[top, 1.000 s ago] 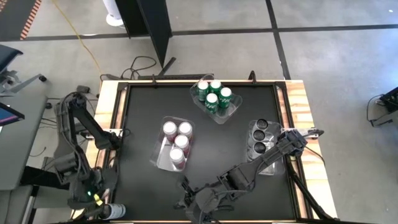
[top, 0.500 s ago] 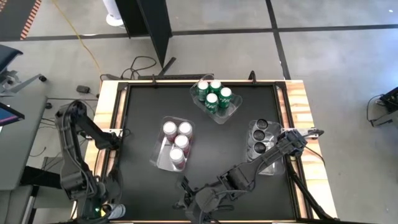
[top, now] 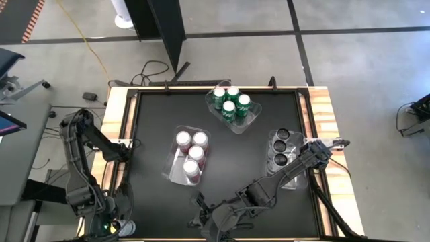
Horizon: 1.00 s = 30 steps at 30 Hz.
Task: Sort soda cans
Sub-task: Put the white blue soda can into the right transparent bin
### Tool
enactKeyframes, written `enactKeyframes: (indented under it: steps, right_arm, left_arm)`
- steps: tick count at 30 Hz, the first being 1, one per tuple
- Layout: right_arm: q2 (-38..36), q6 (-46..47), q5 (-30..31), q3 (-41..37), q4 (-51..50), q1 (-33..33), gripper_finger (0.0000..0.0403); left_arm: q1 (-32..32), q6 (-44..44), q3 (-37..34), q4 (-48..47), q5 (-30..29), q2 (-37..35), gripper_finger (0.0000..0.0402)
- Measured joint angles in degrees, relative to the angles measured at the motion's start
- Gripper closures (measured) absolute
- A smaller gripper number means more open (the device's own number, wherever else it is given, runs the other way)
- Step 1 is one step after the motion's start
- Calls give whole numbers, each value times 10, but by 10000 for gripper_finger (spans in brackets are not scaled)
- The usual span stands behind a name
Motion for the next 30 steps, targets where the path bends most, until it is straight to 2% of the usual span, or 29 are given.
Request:
enactKeyframes:
  steps: [7, 14, 22, 30]
  right_arm:
    - [0, -11, 1, 0, 0, 0, 400]
    - [0, -33, 1, 0, 0, 0, 400]
    - [0, -41, 1, 0, 2, -1, 400]
    - [0, -41, 1, 0, 4, -1, 400]
  left_arm:
    - [0, 8, 0, 5, -2, 0, 94]
    - [2, -15, 0, 3, -45, 0, 94]
    - [10, -61, 0, 1, 5, 0, 94]
    - [10, -56, 0, 2, 35, 19, 94]
